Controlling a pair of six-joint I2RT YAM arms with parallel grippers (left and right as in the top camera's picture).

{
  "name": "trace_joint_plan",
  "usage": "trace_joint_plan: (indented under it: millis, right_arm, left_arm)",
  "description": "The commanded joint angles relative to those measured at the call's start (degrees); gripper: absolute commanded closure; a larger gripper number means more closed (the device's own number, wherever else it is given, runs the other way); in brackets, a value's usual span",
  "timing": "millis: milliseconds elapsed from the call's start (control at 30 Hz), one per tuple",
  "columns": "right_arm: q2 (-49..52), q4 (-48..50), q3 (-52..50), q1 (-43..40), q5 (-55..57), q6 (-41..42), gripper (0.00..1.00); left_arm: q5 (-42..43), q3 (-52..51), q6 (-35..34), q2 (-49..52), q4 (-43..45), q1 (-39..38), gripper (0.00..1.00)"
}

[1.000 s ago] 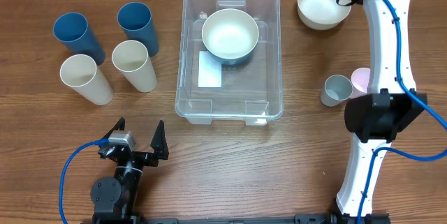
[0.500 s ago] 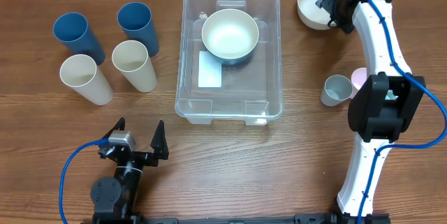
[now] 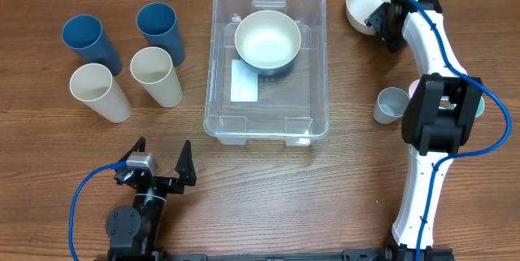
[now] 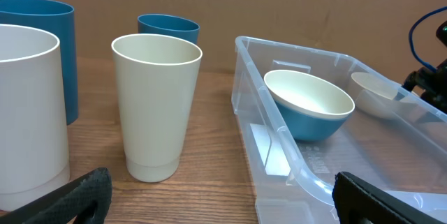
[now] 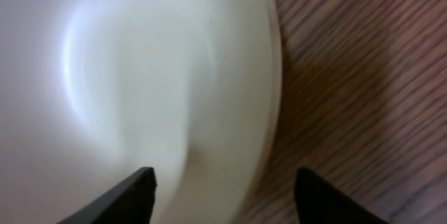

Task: Pack container
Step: 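Return the right gripper and grasp the second cream bowl rim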

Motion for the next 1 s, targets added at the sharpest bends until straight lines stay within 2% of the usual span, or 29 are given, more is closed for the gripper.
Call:
trace_joint_plan:
  millis: [0, 67, 200, 433, 733, 867, 967]
  right_arm:
    - [0.3, 1.2, -0.2, -0.2, -0.5, 0.0, 0.5]
    - [0.3, 1.0, -0.2, -0.2, -0.5, -0.1, 0.71]
    - [0.2, -0.1, 0.0, -0.2, -0.5, -0.5, 0.96]
    - [-0.1, -8.3, 7.8, -1.0, -0.5, -3.3, 0.96]
    - [-6.1, -26.1, 32.0, -4.8, 0.1, -5.1, 0.96]
    - [-6.7, -32.0, 39.2, -3.3, -7.9, -10.8, 0.96]
    - [-6.7, -36.6, 41.3, 0.9, -13.6, -13.8, 0.96]
  left_arm:
    - [-0.3, -0.2, 1.1, -0.5, -0.1, -0.2, 0.0]
    - [-0.3, -0.2, 1.1, -0.5, -0.1, -0.2, 0.0]
    - [-0.3, -0.2, 1.1, -0.5, -0.1, -0.2, 0.0]
    - [-0.3, -0.2, 1.1, -0.5, -0.1, -0.2, 0.0]
    - [-0.3, -0.2, 1.1, -0.5, -0.1, -0.2, 0.0]
    - [-0.3, -0.2, 1.1, -0.5, -0.1, -0.2, 0.0]
    - [-0.3, -0.2, 1.1, -0.5, -0.1, -0.2, 0.0]
